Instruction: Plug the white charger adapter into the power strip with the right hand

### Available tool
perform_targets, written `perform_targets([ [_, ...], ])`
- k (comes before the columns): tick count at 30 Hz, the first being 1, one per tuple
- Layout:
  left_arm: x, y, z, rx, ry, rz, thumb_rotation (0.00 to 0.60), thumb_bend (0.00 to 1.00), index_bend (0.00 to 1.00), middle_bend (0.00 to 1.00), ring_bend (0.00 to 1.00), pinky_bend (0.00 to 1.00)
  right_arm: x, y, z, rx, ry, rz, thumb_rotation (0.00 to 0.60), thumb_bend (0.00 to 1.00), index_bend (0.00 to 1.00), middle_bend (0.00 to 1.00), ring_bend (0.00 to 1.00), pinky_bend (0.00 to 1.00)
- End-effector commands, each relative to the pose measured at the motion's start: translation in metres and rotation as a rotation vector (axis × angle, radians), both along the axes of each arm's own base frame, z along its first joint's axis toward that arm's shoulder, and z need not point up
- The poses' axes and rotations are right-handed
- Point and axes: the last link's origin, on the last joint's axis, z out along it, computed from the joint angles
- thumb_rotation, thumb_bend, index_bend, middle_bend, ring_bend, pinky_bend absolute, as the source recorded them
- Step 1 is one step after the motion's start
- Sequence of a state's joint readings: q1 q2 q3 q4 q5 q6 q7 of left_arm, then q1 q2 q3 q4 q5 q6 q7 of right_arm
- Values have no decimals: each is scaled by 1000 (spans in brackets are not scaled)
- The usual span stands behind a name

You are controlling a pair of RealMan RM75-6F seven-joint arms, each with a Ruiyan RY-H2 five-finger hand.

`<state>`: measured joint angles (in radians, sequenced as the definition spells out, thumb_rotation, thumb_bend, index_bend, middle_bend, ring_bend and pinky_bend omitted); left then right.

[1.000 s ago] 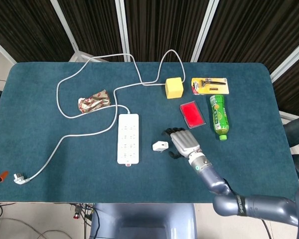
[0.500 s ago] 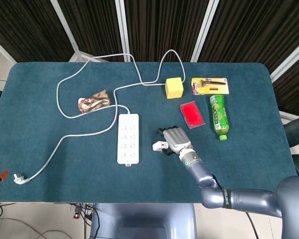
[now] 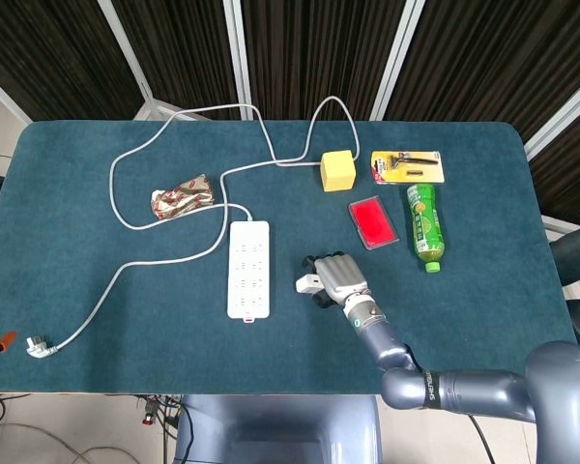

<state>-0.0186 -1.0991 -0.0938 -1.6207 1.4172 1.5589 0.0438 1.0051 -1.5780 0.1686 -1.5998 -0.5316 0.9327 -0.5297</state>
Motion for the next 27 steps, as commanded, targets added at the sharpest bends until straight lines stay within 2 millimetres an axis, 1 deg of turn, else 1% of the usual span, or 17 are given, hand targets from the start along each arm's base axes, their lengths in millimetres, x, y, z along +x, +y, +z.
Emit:
perform_targets([
  [1, 0, 0, 0, -2, 1, 2, 600, 84, 190, 0, 0, 0, -1, 0, -3, -4, -8, -12, 600, 404, 281, 349, 326, 208],
  [9, 1, 0, -1, -6, 5, -1, 600, 84, 191, 0, 0, 0, -1, -1, -10, -13, -20, -27, 600, 405, 314, 367, 343, 220],
  [21, 1, 0, -3, -10, 9, 3, 600, 84, 194, 0, 0, 0, -8, -2, -11, -18, -18, -43, 600, 404, 385, 390, 361, 224],
  [27, 1, 0, -2, -7, 11, 6, 600, 84, 195, 0, 0, 0, -9, -1, -16, -10, -18, -44, 600, 404, 393, 391, 365, 224],
])
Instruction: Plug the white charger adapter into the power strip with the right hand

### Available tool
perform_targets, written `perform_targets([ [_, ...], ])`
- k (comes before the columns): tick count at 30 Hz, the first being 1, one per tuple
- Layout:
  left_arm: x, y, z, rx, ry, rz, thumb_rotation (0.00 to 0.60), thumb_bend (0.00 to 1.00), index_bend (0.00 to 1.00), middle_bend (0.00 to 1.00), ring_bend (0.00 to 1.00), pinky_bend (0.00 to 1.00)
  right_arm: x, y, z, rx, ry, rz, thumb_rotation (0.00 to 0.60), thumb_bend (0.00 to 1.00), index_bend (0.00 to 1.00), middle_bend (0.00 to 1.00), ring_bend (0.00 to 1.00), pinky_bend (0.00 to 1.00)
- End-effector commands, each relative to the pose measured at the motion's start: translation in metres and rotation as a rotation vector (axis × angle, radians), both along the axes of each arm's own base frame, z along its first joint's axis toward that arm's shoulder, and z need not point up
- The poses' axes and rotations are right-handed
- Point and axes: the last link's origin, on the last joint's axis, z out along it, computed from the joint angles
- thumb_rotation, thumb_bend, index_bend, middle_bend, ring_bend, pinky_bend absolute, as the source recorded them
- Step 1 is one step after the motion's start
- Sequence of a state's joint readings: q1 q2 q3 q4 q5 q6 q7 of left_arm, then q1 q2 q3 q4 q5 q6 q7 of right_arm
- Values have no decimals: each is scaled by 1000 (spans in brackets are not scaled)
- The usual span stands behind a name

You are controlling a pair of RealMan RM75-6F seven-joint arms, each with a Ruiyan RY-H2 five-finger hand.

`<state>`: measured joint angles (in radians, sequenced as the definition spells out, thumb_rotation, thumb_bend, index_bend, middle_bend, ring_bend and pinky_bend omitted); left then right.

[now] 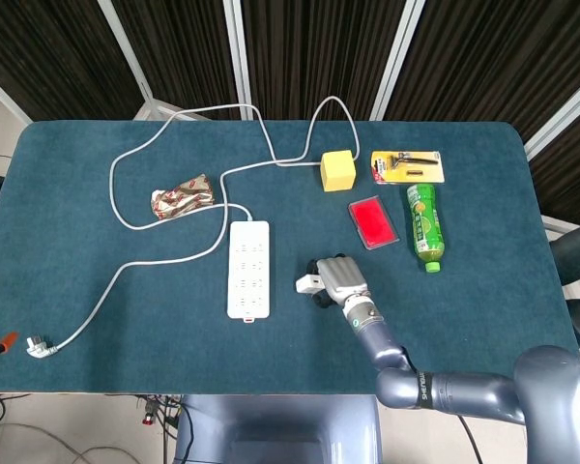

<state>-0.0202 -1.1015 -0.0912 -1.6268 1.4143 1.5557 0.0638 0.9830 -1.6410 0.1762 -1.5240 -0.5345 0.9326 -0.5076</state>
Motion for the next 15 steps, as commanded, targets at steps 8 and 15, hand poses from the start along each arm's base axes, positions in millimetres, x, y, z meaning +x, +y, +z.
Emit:
perform_targets([
  [8, 0, 0, 0, 0, 0, 1, 600, 84, 196, 0, 0, 0, 4, -1, -7, -4, -31, -11, 600, 404, 408, 405, 381, 227],
  [15, 0, 1, 0, -3, 2, 1, 600, 84, 196, 0, 0, 0, 4, -2, -7, -16, -32, -9, 600, 404, 420, 413, 390, 227],
])
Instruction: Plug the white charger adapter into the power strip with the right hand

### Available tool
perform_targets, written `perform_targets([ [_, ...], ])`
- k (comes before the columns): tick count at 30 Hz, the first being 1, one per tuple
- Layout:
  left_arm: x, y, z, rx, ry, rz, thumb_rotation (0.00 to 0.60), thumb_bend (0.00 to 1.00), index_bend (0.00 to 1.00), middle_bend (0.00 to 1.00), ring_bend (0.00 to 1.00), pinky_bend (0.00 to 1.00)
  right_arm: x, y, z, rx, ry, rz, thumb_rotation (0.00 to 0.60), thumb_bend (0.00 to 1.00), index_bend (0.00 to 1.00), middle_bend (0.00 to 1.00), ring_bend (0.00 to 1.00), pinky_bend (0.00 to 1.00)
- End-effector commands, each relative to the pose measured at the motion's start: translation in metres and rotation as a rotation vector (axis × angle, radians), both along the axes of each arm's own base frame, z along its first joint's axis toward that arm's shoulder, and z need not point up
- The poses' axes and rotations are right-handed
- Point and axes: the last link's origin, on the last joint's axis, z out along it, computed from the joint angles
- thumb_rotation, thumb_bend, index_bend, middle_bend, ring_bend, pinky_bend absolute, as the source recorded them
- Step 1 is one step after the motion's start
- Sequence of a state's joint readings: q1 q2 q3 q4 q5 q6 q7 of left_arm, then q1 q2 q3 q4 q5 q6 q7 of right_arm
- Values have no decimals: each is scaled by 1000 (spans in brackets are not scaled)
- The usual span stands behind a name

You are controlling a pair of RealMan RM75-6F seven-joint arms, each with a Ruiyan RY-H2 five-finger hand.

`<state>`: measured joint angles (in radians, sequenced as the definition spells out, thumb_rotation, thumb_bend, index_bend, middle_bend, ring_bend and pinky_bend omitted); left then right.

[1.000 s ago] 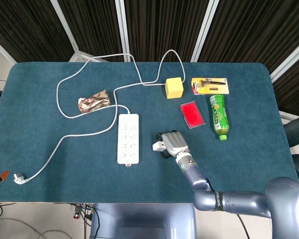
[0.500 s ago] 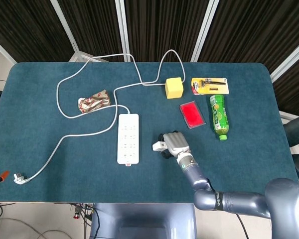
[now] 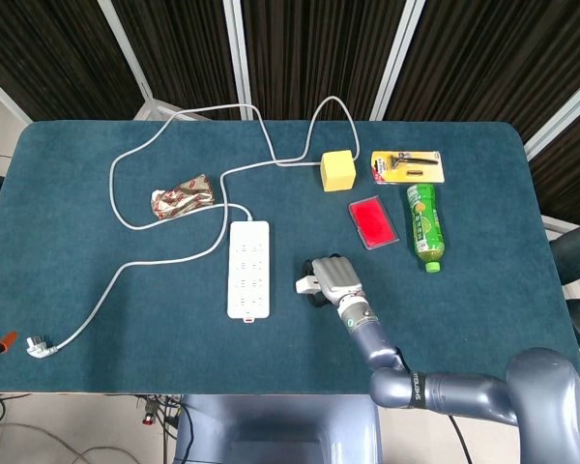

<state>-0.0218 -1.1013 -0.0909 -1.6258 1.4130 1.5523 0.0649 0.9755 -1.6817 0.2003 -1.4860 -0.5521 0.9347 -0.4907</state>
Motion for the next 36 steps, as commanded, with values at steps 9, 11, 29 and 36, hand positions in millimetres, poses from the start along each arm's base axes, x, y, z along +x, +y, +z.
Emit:
perform_targets([
  [9, 0, 0, -1, -2, 2, 2, 600, 84, 197, 0, 0, 0, -3, -2, 2, -5, 6, -4, 600, 405, 443, 423, 393, 227],
  [11, 0, 0, -1, -2, 2, 1, 600, 84, 198, 0, 0, 0, -3, -2, 3, -7, 3, -3, 600, 404, 444, 424, 393, 227],
  [29, 1, 0, -2, -6, 4, 4, 600, 84, 200, 0, 0, 0, -3, -4, 2, -21, 13, 12, 600, 404, 540, 461, 425, 271],
  [36, 0, 0, -1, -5, 3, 5, 600, 84, 200, 0, 0, 0, -1, -6, 0, -54, -6, 35, 600, 447, 676, 538, 492, 314],
])
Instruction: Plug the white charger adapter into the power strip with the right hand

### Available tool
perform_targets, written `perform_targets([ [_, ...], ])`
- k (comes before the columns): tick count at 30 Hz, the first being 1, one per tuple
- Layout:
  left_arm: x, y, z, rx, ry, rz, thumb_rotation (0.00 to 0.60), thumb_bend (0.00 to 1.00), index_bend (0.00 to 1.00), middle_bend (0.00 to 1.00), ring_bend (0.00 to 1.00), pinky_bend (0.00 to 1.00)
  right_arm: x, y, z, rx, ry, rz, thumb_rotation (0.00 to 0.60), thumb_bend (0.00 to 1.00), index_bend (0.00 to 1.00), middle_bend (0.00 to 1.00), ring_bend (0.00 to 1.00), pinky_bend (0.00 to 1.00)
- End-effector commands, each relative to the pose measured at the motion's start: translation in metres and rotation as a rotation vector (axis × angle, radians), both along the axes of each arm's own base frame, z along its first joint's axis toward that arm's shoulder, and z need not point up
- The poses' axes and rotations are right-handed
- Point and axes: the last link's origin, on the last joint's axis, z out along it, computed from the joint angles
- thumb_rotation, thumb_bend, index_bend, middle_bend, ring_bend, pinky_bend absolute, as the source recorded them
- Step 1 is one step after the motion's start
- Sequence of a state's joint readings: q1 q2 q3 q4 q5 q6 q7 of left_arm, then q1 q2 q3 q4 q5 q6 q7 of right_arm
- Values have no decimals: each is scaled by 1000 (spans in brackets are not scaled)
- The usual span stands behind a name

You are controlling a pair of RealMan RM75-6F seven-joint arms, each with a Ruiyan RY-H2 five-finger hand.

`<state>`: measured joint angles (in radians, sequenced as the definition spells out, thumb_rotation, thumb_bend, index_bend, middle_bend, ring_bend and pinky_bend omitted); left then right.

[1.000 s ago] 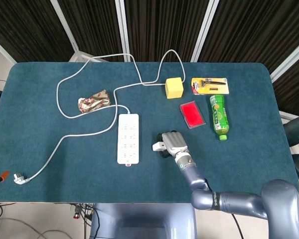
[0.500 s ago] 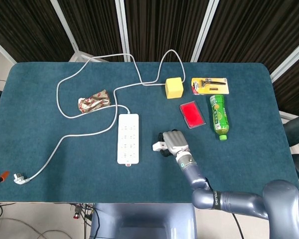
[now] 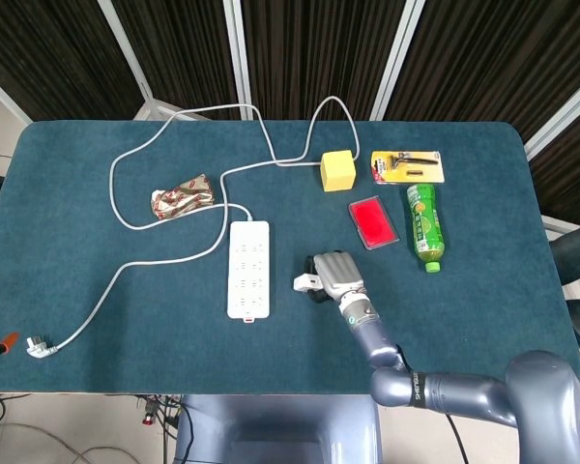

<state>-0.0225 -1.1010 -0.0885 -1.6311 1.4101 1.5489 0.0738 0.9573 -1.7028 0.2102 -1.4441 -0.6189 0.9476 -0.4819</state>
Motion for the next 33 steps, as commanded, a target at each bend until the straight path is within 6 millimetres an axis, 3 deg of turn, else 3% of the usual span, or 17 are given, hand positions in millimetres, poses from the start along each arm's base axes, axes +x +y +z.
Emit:
perform_targets([
  [1, 0, 0, 0, 0, -1, 0, 600, 84, 200, 0, 0, 0, 1, 0, 0, -9, -15, 8, 600, 455, 685, 543, 497, 314],
  [11, 0, -1, 3, 10, -8, 1, 600, 84, 201, 0, 0, 0, 12, -5, 23, 19, 84, 121, 600, 467, 726, 566, 510, 314],
  [19, -1, 0, 4, 17, -10, 8, 600, 84, 201, 0, 0, 0, 43, -18, 56, 53, 315, 227, 600, 470, 741, 570, 510, 314],
  [25, -3, 3, 2, 16, -2, 22, 600, 84, 202, 0, 0, 0, 68, -27, 65, 38, 395, 212, 600, 491, 743, 584, 527, 314],
  [33, -4, 9, -2, 7, 3, 33, 600, 85, 203, 0, 0, 0, 105, -30, 57, 73, 407, 131, 600, 501, 743, 586, 529, 314],
])
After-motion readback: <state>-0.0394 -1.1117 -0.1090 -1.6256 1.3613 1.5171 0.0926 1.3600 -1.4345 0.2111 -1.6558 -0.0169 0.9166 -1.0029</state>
